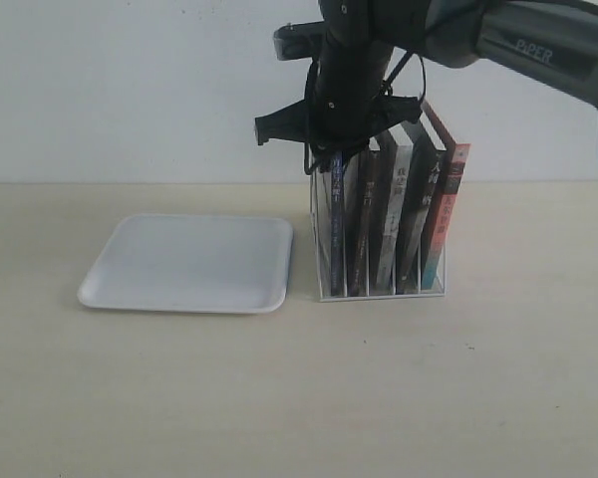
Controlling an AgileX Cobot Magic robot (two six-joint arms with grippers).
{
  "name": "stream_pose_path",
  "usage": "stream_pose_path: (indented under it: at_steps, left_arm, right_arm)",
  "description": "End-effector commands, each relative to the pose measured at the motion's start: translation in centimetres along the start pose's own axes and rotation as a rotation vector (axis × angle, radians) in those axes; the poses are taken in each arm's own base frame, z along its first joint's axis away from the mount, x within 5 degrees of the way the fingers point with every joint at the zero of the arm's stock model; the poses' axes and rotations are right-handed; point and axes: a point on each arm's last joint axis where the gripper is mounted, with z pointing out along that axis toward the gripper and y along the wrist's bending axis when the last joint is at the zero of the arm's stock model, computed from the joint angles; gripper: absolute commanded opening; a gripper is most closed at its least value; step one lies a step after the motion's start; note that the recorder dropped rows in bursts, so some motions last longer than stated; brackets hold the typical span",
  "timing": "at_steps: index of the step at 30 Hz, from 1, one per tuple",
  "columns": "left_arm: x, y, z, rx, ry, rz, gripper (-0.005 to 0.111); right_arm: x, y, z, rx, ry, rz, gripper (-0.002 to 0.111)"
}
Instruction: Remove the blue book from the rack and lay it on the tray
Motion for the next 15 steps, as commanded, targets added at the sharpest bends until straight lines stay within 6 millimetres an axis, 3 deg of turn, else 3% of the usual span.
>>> stream_pose_path:
  at_steps: [1,9,15]
  left_arm:
    - [0.0,0.0,0.0,-0.004,-0.016,0.003,0.004]
    - [0.0,0.0,0.0,-0.004,-0.016,0.003,0.004]
    - [0.0,0.0,0.0,-0.004,-0.016,0.003,0.004]
  right_arm:
    - [-0.7,-0.5,-2.2,0.012,-0.057,-0.008,0.0]
    - [-1.4,-1.2,-6.9,-0.001,-0.136,0.0,0.0]
    - [-1.7,-1.9,-11.6,-0.018,-0.224,0.005,0.0]
